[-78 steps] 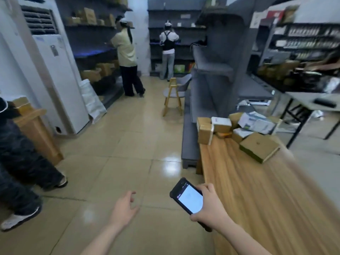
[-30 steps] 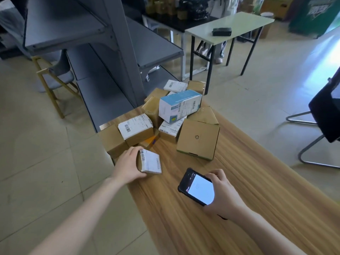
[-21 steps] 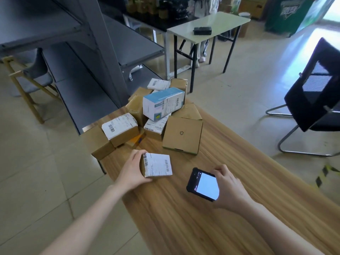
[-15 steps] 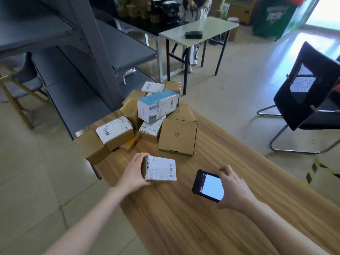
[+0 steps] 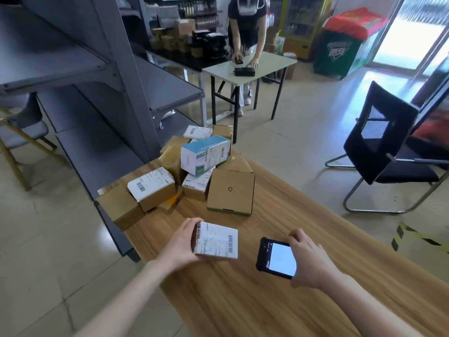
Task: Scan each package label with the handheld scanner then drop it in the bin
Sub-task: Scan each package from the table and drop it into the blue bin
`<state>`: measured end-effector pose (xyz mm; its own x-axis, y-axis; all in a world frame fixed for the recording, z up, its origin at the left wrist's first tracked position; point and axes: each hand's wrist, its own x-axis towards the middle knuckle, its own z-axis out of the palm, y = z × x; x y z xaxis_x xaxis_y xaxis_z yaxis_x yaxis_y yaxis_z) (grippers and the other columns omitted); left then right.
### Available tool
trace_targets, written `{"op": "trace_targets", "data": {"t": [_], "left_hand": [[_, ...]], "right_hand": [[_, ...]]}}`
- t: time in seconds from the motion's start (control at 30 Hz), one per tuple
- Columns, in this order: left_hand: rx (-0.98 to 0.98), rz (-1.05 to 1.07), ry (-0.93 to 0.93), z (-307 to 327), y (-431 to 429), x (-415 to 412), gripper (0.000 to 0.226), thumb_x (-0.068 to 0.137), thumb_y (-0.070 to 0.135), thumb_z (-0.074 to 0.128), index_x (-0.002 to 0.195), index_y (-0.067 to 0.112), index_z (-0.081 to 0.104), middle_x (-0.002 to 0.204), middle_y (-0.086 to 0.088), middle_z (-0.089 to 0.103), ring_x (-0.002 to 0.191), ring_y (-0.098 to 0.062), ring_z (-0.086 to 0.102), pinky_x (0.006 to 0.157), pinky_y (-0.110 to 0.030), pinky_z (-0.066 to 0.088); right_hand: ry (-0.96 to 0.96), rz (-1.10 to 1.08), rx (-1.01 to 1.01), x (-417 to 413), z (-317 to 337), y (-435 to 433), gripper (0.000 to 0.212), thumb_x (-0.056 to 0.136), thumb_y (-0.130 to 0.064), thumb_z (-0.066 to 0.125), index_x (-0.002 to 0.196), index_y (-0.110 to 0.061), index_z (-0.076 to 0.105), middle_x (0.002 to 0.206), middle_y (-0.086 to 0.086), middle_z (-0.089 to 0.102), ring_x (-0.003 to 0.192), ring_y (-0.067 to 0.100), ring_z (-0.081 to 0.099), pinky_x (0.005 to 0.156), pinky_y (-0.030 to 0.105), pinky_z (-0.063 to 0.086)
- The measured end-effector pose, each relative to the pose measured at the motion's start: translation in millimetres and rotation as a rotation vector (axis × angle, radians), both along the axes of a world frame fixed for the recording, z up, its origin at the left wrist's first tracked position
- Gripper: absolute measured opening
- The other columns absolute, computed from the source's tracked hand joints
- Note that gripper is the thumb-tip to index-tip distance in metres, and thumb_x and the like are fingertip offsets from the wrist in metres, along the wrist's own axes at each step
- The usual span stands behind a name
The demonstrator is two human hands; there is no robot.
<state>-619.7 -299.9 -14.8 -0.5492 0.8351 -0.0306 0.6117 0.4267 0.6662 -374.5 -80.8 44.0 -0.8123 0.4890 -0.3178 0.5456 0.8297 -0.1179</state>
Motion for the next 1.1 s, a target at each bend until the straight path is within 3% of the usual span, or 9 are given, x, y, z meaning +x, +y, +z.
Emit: {"op": "trace_targets", "data": {"t": [0.13, 0.3, 0.47, 0.53, 0.67, 0.77, 0.87, 1.0, 1.1], "left_hand": [[-0.003, -0.014, 0.012, 7, 0, 9, 0.092, 0.053, 0.066, 0.077, 0.129, 0.033, 0.038, 0.119, 0.023, 0.042, 0.108, 0.013, 0.043, 0.093, -0.013, 0.035], [-0.011, -0.03, 0.044, 19, 8, 31, 0.088, 0.059, 0.037, 0.084, 0.132, 0.028, 0.035, 0.121, 0.015, 0.041, 0.114, 0.0, 0.044, 0.1, -0.022, 0.041], [0.06, -0.103, 0.09, 39, 40, 83, 0.089, 0.061, 0.037, 0.085, 0.135, 0.026, 0.036, 0.122, 0.012, 0.042, 0.114, 0.0, 0.044, 0.098, -0.021, 0.04], [0.083, -0.142, 0.09, 44, 55, 113, 0.087, 0.062, 0.038, 0.084, 0.135, 0.03, 0.038, 0.119, 0.011, 0.043, 0.109, 0.0, 0.046, 0.093, -0.02, 0.043], [0.097, -0.267, 0.039, 47, 89, 181, 0.08, 0.06, 0.042, 0.082, 0.13, 0.039, 0.043, 0.112, 0.01, 0.04, 0.102, 0.008, 0.047, 0.083, -0.002, 0.038], [0.102, -0.351, -0.02, 44, 117, 240, 0.083, 0.057, 0.04, 0.082, 0.13, 0.039, 0.044, 0.114, 0.009, 0.039, 0.107, 0.002, 0.048, 0.096, -0.016, 0.043], [0.093, -0.457, -0.029, 39, 144, 303, 0.086, 0.056, 0.042, 0.08, 0.133, 0.037, 0.044, 0.115, 0.008, 0.039, 0.112, -0.007, 0.048, 0.1, -0.024, 0.044], [0.077, -0.656, -0.078, 34, 181, 391, 0.089, 0.054, 0.044, 0.081, 0.135, 0.034, 0.045, 0.116, 0.009, 0.04, 0.111, -0.006, 0.051, 0.1, -0.029, 0.048], [0.056, -0.828, -0.081, 33, 206, 456, 0.088, 0.054, 0.044, 0.081, 0.134, 0.039, 0.044, 0.115, 0.012, 0.039, 0.11, -0.005, 0.051, 0.099, -0.026, 0.048]], "right_hand": [[0.032, -0.022, 0.022, 16, 6, -4, 0.095, 0.051, -0.036, 0.08, 0.136, -0.02, 0.04, 0.124, -0.007, 0.032, 0.11, 0.013, 0.043, 0.084, 0.03, 0.043], [0.121, -0.12, -0.019, 53, 12, -7, 0.098, 0.048, -0.041, 0.079, 0.135, -0.02, 0.04, 0.126, -0.009, 0.031, 0.11, 0.013, 0.044, 0.085, 0.028, 0.044], [0.243, -0.304, -0.091, 120, 16, -4, 0.104, 0.046, -0.041, 0.08, 0.139, -0.02, 0.037, 0.125, -0.012, 0.028, 0.095, 0.009, 0.042, 0.075, 0.023, 0.042], [0.309, -0.415, -0.139, 156, 18, -1, 0.105, 0.045, -0.041, 0.081, 0.138, -0.019, 0.038, 0.12, -0.013, 0.028, 0.094, 0.01, 0.045, 0.072, 0.022, 0.046], [0.425, -0.603, -0.198, 242, 21, 2, 0.103, 0.043, -0.041, 0.083, 0.134, -0.016, 0.041, 0.113, -0.013, 0.027, 0.098, 0.011, 0.045, 0.074, 0.022, 0.047], [0.471, -0.721, -0.189, 310, 21, -4, 0.097, 0.048, -0.035, 0.083, 0.133, -0.015, 0.041, 0.118, -0.012, 0.027, 0.1, 0.013, 0.046, 0.076, 0.023, 0.049], [0.514, -0.846, -0.184, 379, 19, -19, 0.093, 0.048, -0.028, 0.083, 0.131, -0.015, 0.043, 0.119, -0.012, 0.028, 0.101, 0.01, 0.044, 0.067, 0.015, 0.045], [0.567, -1.046, -0.167, 469, 15, -49, 0.088, 0.046, -0.024, 0.081, 0.126, -0.016, 0.045, 0.113, -0.013, 0.029, 0.096, 0.006, 0.044, 0.056, 0.01, 0.044], [0.571, -1.239, -0.094, 529, 15, -81, 0.089, 0.044, -0.029, 0.08, 0.125, -0.02, 0.044, 0.112, -0.015, 0.028, 0.095, 0.007, 0.045, 0.057, 0.016, 0.047]]}}
